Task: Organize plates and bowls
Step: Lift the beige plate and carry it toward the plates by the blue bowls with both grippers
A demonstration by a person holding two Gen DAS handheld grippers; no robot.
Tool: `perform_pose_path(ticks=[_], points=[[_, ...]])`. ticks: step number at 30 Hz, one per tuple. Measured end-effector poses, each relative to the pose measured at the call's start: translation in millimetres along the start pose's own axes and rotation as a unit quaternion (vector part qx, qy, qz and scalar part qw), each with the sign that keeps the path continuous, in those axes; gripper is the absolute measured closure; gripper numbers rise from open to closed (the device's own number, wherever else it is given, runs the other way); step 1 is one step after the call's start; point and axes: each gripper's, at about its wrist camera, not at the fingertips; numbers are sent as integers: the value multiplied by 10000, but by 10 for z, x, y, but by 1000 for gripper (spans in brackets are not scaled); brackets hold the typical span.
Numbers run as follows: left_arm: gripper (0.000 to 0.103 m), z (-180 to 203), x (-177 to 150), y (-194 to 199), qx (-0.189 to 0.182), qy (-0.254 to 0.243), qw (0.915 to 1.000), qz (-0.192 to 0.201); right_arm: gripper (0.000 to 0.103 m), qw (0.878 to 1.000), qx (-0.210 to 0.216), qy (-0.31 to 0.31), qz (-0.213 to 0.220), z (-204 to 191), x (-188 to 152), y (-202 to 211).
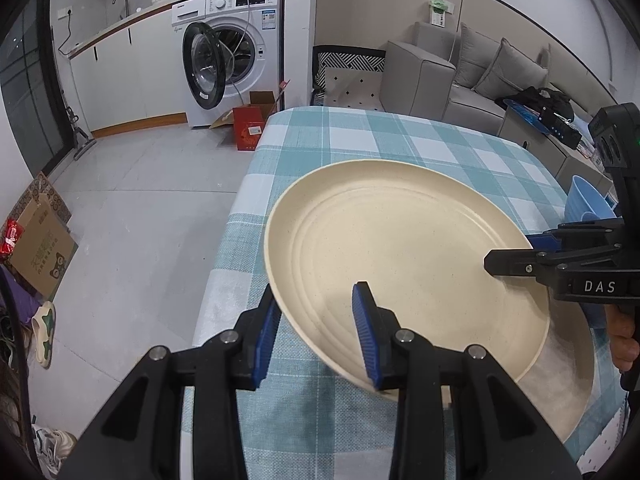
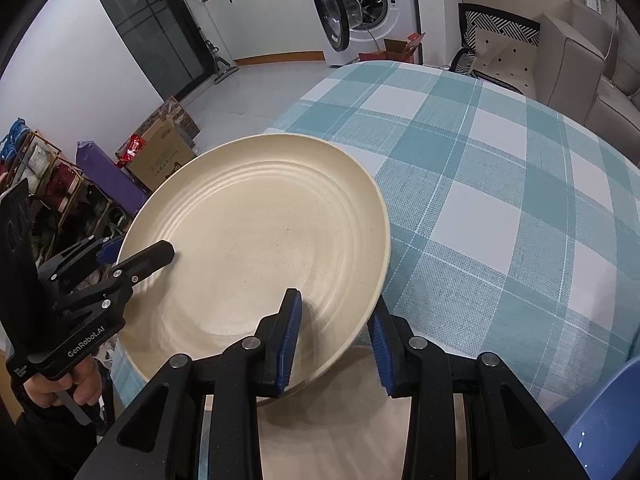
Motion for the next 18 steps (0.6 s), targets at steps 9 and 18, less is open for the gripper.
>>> perform_pose_path(ticks=[9,18], points=[[68,162,10,103,-46,-188,9998,101,68,9998,-123,-15,138,47,-124,206],[68,299,-6,241,-33,-380,9990,214,68,9995,-215,3,228,50,-264,408]])
Point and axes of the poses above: each gripper's, at about its wrist camera, not at the fingertips, and y roughly against the way its jaws point, z to its right, x to its top, and after that the axes turned 2 degrees about -y, right-handed
